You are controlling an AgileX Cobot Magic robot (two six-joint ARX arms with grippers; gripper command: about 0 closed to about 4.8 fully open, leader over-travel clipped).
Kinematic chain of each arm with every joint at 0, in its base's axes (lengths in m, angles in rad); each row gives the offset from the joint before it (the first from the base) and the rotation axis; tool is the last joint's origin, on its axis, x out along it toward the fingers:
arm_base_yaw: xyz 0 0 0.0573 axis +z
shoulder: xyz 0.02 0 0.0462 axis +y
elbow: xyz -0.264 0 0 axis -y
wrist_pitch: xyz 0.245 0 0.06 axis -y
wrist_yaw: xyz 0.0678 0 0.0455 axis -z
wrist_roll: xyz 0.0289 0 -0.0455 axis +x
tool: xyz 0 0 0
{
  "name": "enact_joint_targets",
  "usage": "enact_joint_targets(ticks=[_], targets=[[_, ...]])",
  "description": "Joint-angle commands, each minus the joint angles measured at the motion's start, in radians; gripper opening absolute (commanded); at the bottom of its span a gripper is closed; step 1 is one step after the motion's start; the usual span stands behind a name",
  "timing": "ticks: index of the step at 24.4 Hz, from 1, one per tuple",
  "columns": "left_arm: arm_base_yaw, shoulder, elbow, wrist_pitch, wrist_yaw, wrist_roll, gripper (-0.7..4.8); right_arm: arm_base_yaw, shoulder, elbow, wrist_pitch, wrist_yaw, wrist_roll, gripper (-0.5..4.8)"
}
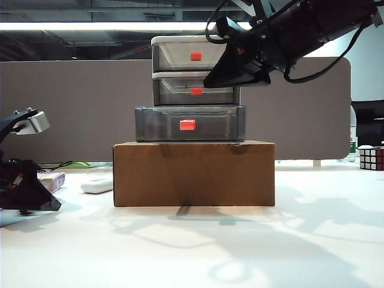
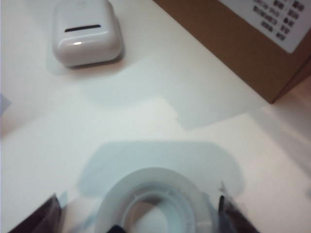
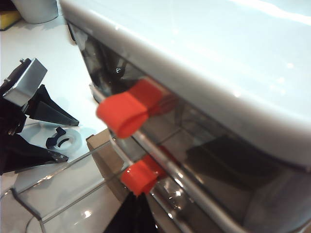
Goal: Open the third layer of the drawer on the table, pick up the transparent tape on the table and put it in, and finally close the drawer.
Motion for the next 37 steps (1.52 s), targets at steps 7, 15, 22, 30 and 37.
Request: enact_joint_targets(ticks=[7, 15, 22, 30, 37], targets=[[0.001, 0.004, -0.005, -0.095, 0.09, -0.004, 0.92, 0.0, -0.004, 0.005, 0.014, 0.001, -0.003, -0.05], [0.001, -0.087, -0.005, -0.097, 0.119, -0.02, 0.83, 0.0, -0.004, 0.005, 0.013, 0.0, -0.003, -0.05], [-0.014, -0.458, -0.005, -0.143, 0.196, -0.039, 0.84, 0.0, -0.005, 0.006, 0.016, -0.002, -0.003, -0.05], [-0.312, -0.565, 0.076, -0.165, 0.082, -0.038, 0.89, 0.0, -0.011, 0.006, 0.024, -0.002, 0.006, -0.05], [-0.494, -0.388, 0.191, -0.163, 0.005, -0.031, 0.89, 0.0, -0.057, 0.006, 0.025, 0.002, 0.005, -0.05]])
